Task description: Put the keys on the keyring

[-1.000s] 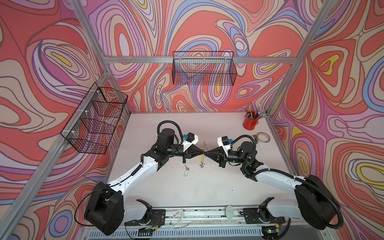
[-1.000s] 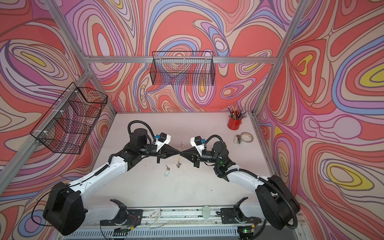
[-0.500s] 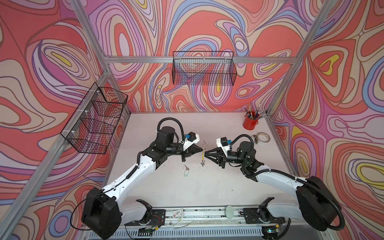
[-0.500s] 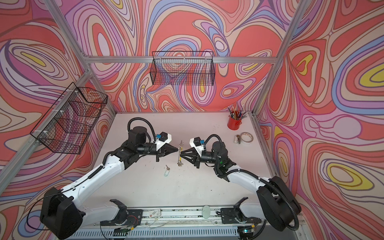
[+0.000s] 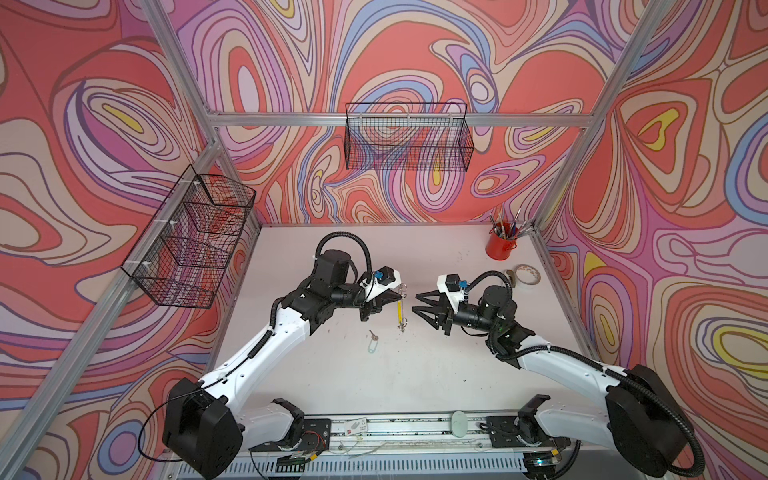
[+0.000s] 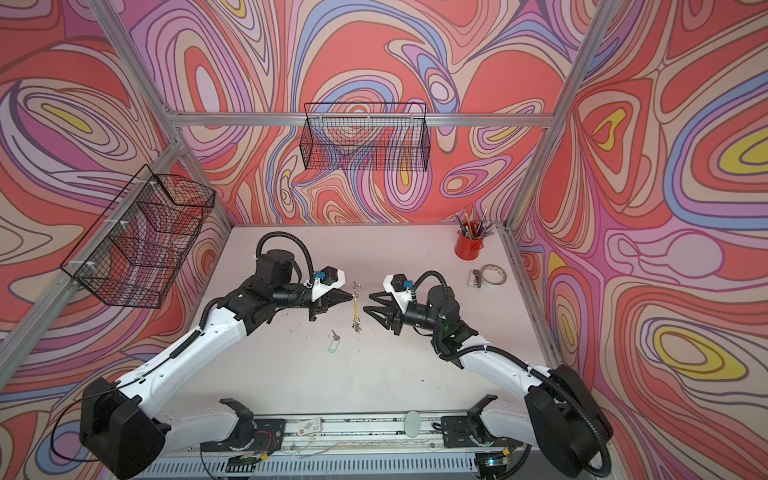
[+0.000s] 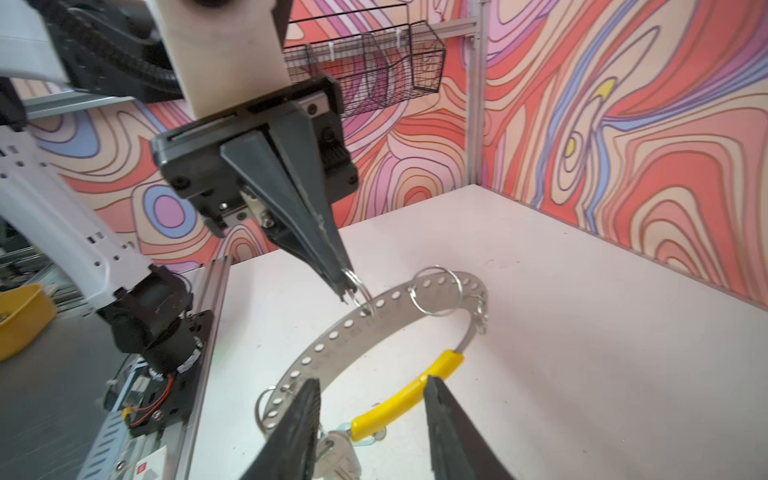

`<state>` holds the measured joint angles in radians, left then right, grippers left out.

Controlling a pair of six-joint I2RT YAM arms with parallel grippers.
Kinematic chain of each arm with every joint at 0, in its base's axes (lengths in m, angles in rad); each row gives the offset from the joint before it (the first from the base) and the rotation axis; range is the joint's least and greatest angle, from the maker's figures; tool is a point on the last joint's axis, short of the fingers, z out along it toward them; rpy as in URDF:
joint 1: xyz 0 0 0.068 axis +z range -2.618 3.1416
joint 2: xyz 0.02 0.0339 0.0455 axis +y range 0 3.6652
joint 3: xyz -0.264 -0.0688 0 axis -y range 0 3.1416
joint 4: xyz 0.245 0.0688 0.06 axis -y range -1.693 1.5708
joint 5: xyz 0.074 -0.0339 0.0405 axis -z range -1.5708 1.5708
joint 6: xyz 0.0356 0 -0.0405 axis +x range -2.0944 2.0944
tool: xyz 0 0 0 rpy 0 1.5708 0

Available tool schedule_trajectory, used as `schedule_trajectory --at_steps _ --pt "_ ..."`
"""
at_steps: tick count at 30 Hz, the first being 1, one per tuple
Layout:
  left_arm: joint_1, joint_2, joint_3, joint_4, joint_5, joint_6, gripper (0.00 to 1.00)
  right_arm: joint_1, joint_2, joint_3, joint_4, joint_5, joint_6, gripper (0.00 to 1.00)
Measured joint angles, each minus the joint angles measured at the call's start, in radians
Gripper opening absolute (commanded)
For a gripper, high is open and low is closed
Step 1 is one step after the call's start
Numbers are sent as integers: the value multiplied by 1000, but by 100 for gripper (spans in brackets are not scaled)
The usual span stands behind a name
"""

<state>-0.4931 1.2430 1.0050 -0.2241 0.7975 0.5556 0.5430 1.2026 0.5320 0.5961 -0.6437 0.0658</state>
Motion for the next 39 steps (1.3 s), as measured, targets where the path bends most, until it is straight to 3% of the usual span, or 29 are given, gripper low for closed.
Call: schedule_trajectory --at_steps 2,12,17,31,35,39 --pt "-9 1 -13 19 -23 13 0 0 -9 -10 -10 62 8 47" --pt "-89 26 -141 198 -174 102 0 0 -105 -80 -42 381 101 76" --pt "-134 51 -203 309 -259 182 0 -10 -120 -81 -74 491 148 81" --pt "-240 121 -316 598 -459 398 0 -57 -72 -111 -118 549 213 84" --pt "-240 126 -325 648 -476 371 0 -68 -61 -114 -118 537 217 84" --pt "-211 119 -305 615 -402 236 0 -72 -64 -116 -115 515 217 83"
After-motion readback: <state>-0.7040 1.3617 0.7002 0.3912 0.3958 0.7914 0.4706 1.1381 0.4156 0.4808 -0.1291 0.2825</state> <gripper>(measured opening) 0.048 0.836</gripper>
